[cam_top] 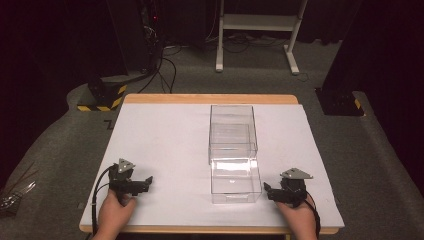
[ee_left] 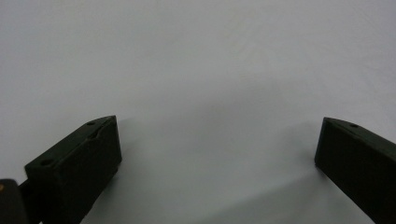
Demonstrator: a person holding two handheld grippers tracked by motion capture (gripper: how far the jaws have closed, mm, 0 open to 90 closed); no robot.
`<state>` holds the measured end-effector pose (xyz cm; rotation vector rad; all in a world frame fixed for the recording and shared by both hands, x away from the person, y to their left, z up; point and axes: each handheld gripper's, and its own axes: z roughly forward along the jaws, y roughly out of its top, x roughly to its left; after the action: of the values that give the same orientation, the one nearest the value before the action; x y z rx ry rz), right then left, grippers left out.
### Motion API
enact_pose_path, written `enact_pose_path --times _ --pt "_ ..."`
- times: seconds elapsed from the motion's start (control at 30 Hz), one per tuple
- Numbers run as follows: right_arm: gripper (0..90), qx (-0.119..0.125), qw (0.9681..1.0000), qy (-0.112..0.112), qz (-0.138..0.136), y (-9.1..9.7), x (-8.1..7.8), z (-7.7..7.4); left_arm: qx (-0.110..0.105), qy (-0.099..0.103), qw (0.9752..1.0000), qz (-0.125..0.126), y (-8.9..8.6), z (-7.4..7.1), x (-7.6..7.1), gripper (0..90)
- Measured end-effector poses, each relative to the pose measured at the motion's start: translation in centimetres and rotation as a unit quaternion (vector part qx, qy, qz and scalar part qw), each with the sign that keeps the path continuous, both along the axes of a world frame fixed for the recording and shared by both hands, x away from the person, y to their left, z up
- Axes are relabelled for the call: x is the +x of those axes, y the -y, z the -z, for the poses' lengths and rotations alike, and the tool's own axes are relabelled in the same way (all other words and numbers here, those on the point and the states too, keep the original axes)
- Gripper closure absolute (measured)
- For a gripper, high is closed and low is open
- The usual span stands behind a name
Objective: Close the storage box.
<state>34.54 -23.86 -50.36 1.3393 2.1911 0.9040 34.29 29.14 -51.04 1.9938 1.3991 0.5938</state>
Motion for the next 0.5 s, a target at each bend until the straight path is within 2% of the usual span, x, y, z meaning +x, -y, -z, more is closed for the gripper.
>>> enact_pose_path --times 0.5 --pt "15.1 -0.001 1.0000 0.000 -0.001 -0.02 0.00 -0.01 0.000 0.000 1.0000 0.000 -0.01 0.00 0.00 0.6"
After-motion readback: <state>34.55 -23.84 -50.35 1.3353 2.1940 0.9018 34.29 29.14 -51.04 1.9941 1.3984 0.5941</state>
